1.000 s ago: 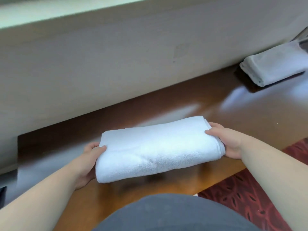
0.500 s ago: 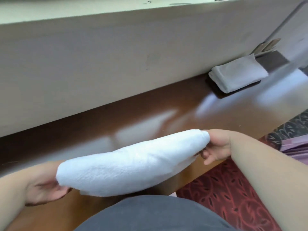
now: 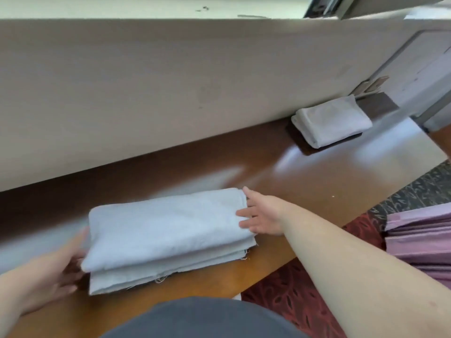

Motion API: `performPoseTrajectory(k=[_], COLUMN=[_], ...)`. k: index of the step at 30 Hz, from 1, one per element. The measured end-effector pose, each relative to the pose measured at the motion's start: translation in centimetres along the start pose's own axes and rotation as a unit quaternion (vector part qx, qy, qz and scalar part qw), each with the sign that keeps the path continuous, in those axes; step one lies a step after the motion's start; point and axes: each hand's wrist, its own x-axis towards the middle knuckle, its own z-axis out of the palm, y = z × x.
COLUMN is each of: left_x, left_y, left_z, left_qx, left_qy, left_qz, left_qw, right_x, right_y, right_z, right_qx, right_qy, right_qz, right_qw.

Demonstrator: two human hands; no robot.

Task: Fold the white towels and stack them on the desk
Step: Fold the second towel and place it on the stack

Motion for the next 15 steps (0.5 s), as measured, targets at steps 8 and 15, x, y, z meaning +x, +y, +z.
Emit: performPoseTrajectory(k=[8, 15], left_x=[-1.7, -0.4], left_y=[-0.6, -0.2], left_z=[1.9, 2.9], left_qx=[0.024, 0.315], left_qy=[-0.015, 0.261], left_qz=[0.070, 0.179], left_qw=[0.997, 0.895], right_x=[3.1, 2.1], right_y=[4.6, 3.0], right_z=[4.3, 4.7], right_qx=[-0.049, -0.372], right_qy=[0.075, 0.207], right_qz=[0.025, -0.163], right_qw=[0.996, 0.890])
